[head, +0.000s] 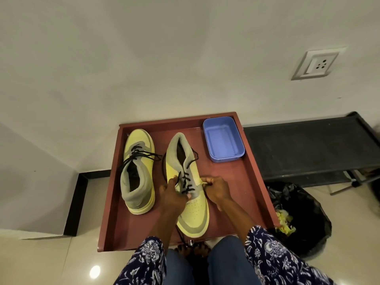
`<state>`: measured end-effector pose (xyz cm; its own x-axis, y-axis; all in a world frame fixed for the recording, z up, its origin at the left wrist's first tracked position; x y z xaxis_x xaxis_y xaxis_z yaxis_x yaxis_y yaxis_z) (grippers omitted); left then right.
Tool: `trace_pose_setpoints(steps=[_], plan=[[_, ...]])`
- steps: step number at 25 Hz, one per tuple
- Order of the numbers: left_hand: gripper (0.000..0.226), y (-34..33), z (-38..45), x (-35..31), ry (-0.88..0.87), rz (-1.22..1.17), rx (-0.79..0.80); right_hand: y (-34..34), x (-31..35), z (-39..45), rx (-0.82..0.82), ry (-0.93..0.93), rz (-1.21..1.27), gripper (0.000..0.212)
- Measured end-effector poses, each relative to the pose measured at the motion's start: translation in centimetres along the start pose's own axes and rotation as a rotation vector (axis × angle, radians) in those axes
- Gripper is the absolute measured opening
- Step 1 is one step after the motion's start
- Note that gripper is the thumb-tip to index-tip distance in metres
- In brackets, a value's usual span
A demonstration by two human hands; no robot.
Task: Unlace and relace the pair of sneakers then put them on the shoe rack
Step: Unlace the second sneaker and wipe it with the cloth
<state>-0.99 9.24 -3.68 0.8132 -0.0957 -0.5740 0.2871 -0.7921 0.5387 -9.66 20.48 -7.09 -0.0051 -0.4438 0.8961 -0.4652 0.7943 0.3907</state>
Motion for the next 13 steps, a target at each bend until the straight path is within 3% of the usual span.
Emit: trace_pose_setpoints(steps=[5,9,13], plan=[[0.07,2.4,1.5,0.9,-0.036,0.106,0.052,-2.5,0.1,-1.8,0.004,0.007,-0.011,0.034],[0.058,4.0,1.2,1.6,0.027,0.019,0.118,-4.7,1.0,-3.8,-0.067,0.009,-0.012,0.036],[0.056,3.9,0.2,1.9,-0.03,0.033,0.055,-6.0,1.0,-5.6,-0.117,-0.041,-0.005,0.034]])
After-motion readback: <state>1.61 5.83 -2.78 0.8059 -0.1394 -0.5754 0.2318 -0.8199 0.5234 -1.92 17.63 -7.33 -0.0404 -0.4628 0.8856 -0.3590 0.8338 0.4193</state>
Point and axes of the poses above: each hand's wrist, its own z-axis towards the middle knuckle, its own y-axis out of the back of the hand, x = y × z, the point moved 1 cm from there along z, towards the middle knuckle, and after that the axes turned 15 degrees about y, right-handed, at the moved point
